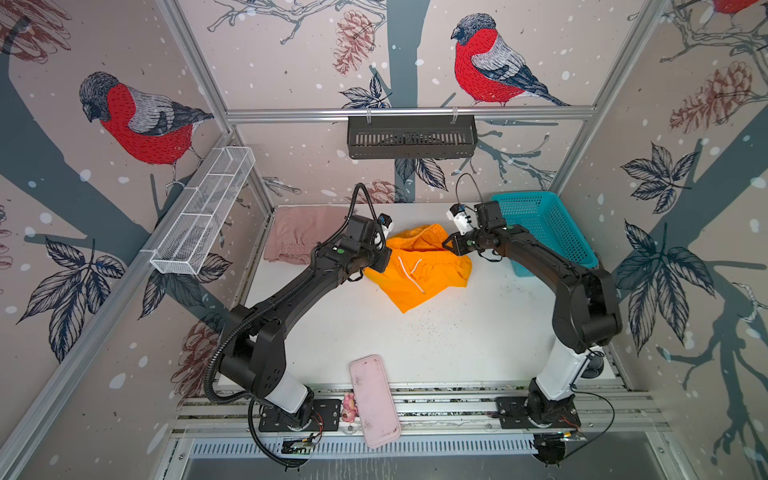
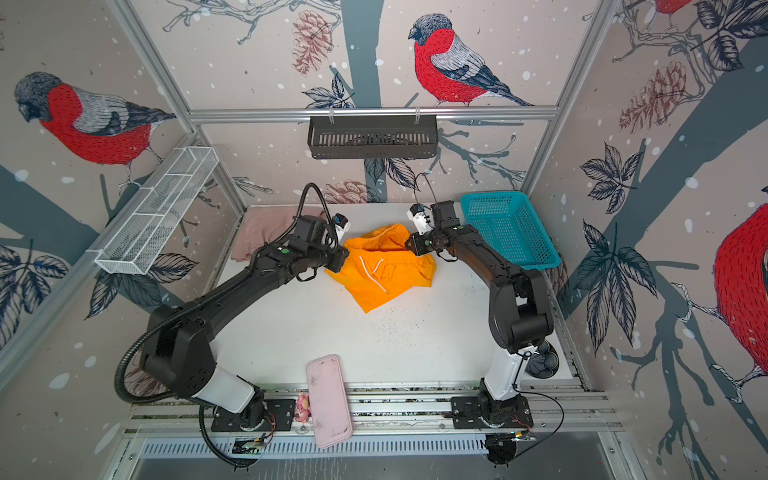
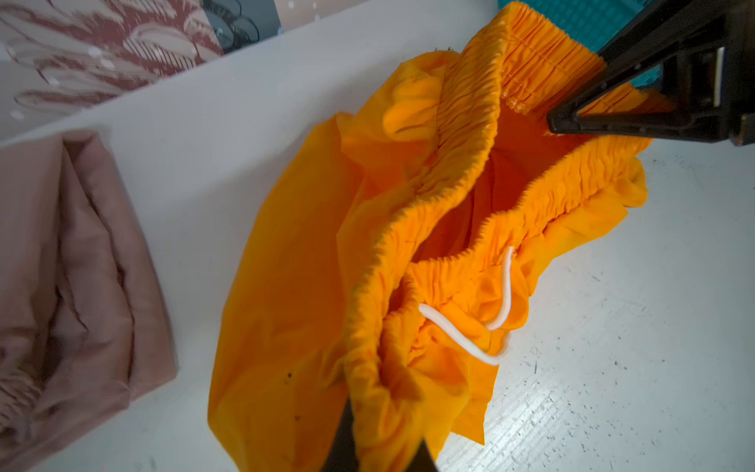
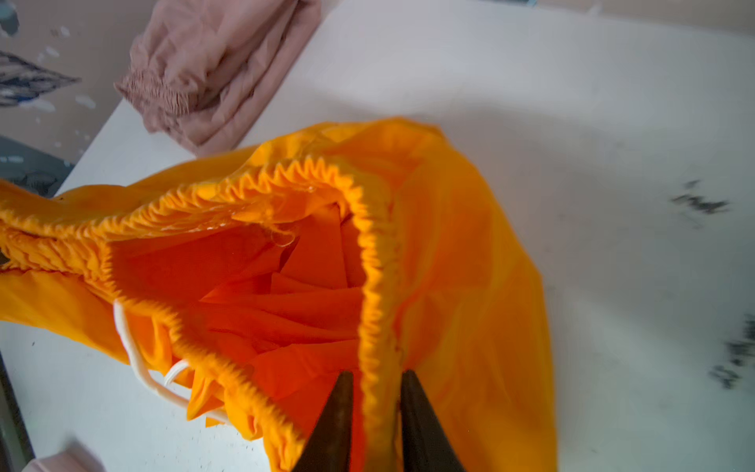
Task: Fold and stack the shorts
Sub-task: 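Adjust grips on the orange waistband with both grippers, spreading it open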
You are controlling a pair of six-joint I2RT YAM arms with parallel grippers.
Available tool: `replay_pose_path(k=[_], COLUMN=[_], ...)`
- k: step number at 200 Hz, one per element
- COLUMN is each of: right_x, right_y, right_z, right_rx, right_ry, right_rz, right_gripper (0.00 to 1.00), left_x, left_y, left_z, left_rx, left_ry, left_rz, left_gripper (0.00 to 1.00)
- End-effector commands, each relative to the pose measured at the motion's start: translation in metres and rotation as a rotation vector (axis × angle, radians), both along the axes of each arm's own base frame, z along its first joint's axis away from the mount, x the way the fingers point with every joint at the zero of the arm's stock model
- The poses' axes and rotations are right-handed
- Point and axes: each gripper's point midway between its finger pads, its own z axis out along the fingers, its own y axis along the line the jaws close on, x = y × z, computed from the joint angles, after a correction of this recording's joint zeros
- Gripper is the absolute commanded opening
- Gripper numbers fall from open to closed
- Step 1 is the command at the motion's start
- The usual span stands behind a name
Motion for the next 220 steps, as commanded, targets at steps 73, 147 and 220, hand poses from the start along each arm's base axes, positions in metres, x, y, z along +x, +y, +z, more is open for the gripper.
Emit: replay_pose_path(k=[73, 147, 220], right_x=[-0.021, -0.032, -0.022], right_y=[-0.020, -0.024, -0.003], right_z=[0.012, -0.019, -0.037], right_rx=[0.003, -0.035, -0.079], right_ry=[-0.101, -0.080, -0.080], right_rz=[0.027, -0.041, -0.008], right_gripper=[0.81, 0.73, 0.49], left_x=[0.027, 0.023, 0.029], left_y=[0.010, 0.023, 0.029], left_z=[-0.034, -0.031, -0.013], left_rx=[-0.017, -0.004, -0.035], left_ry=[0.024, 0.019, -0.031], left_rz=[0.131, 0.163, 0.187], left_gripper=[0.05, 0.15, 0.84])
